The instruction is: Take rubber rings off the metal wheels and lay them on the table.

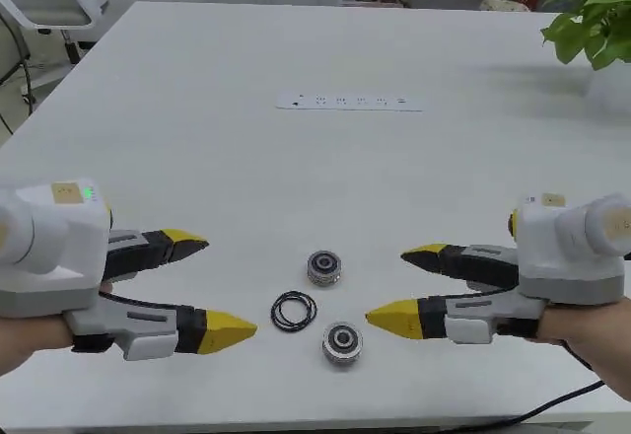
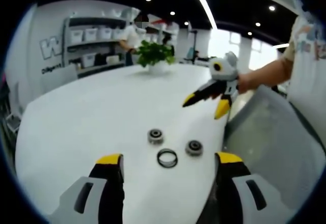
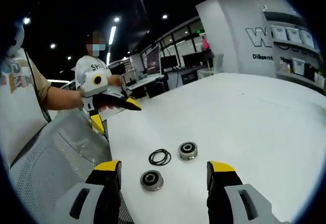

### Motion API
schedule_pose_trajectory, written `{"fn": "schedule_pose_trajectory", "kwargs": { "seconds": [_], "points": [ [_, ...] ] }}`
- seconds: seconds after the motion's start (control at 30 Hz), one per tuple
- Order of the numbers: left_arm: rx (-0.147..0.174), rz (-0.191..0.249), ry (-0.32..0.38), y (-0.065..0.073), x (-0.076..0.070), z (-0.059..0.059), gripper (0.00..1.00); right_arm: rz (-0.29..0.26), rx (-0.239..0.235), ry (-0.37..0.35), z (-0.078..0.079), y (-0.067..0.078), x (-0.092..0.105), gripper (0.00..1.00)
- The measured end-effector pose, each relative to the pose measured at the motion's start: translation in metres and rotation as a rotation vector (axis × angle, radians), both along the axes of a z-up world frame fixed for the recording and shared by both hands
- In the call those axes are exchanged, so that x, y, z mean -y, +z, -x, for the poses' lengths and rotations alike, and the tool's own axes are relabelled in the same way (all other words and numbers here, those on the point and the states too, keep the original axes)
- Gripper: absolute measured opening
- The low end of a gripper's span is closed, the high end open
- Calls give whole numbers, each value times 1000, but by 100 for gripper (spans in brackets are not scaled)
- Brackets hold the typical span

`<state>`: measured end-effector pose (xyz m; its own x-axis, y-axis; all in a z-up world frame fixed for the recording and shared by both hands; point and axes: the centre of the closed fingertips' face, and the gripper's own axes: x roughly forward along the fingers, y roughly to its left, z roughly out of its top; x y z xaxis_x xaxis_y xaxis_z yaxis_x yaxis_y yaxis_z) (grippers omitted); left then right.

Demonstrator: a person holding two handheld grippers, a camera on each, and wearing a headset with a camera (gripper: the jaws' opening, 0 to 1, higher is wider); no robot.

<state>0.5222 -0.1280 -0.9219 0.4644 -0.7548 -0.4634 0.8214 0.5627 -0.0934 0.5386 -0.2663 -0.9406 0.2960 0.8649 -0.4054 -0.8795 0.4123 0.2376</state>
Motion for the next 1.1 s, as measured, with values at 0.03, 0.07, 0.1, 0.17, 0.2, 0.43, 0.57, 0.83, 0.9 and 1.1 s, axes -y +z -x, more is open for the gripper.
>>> {"fn": "schedule_pose_trajectory", "kwargs": {
  "seconds": [0.03, 0.07, 0.1, 0.17, 0.2, 0.43, 0.57, 0.83, 0.9, 1.1],
  "points": [
    [0, 1, 1, 0, 0, 1, 74, 16, 15, 1, 0, 0, 3, 68],
    [1, 3, 3, 1, -1, 2, 74, 27, 30, 1, 1, 0, 4, 70],
    [3, 2, 5, 1, -1, 2, 75, 41, 50, 1, 1, 1, 6, 71],
    [11, -1, 8, 3, -2, 3, 76, 64, 69, 8, 5, 1, 8, 72],
    [17, -2, 9, 5, -1, 4, 76, 70, 79, 7, 6, 2, 9, 73],
    [50, -23, 2, 11, 1, 10, 81, 77, 106, -13, 13, 9, 11, 76],
    [62, -33, 13, 14, 0, 13, 82, 114, 136, -13, 17, 7, 15, 78],
    [68, -44, 49, 13, -7, 15, 84, 142, 164, -17, 17, 6, 20, 80],
    [69, -45, 55, 13, -8, 15, 85, 139, 163, -21, 18, 6, 20, 81],
    [72, -50, 72, 13, -12, 16, 87, 147, 169, -27, 20, 5, 22, 81]
  ]
}}
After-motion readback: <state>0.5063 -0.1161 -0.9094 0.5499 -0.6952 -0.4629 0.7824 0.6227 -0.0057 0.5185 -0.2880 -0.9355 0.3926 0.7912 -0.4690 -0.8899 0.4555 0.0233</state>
